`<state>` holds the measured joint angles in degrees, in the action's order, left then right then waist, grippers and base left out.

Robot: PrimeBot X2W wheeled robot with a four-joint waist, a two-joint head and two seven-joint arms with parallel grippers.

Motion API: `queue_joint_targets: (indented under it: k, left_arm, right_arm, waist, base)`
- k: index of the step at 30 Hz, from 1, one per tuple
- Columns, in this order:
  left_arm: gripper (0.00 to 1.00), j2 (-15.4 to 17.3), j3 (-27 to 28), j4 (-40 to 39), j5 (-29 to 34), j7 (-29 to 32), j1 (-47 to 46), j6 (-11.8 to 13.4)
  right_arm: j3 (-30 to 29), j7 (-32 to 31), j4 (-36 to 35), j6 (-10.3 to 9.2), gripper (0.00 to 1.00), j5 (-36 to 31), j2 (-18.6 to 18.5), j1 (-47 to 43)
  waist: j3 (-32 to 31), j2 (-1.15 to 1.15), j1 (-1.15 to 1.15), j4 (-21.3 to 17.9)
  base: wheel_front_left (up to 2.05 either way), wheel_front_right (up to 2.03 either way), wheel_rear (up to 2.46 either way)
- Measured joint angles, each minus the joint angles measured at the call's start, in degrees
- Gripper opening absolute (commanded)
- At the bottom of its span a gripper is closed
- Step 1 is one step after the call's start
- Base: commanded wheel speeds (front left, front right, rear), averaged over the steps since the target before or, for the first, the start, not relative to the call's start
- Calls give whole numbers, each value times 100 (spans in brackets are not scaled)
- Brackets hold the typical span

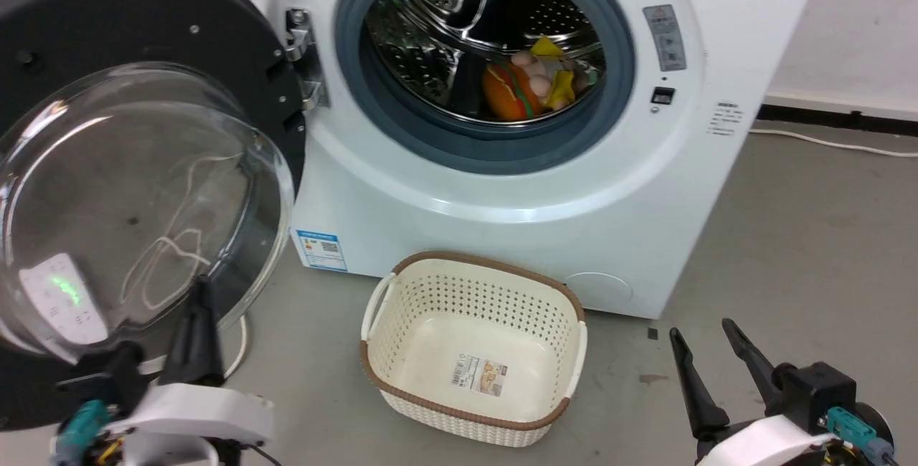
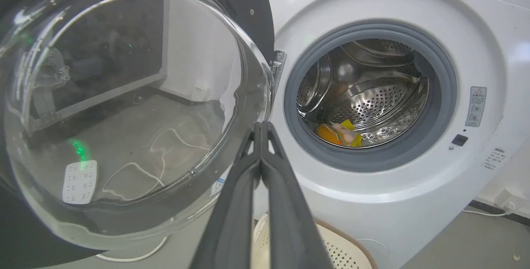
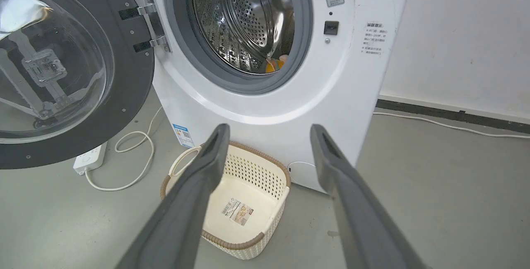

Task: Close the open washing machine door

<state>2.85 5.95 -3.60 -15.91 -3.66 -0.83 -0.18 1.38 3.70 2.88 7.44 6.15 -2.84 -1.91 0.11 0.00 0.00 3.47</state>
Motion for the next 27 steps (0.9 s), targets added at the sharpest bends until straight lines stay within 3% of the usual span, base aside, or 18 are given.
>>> queue_joint_targets:
  k: [13,27]
  left_arm:
    - [0,0,1000,-237,-556,-152,-76,-1]
    - [0,0,2401,-98,-981,-331,-567,-220]
  right_arm:
    - [15,157,158,0,100,197,0,-52]
    - [53,318,338,-1,100,409,0,-58]
  waist:
    - [-1,0,0,458]
    - [83,0,0,832]
  base:
    - [0,0,0]
    - [0,0,0]
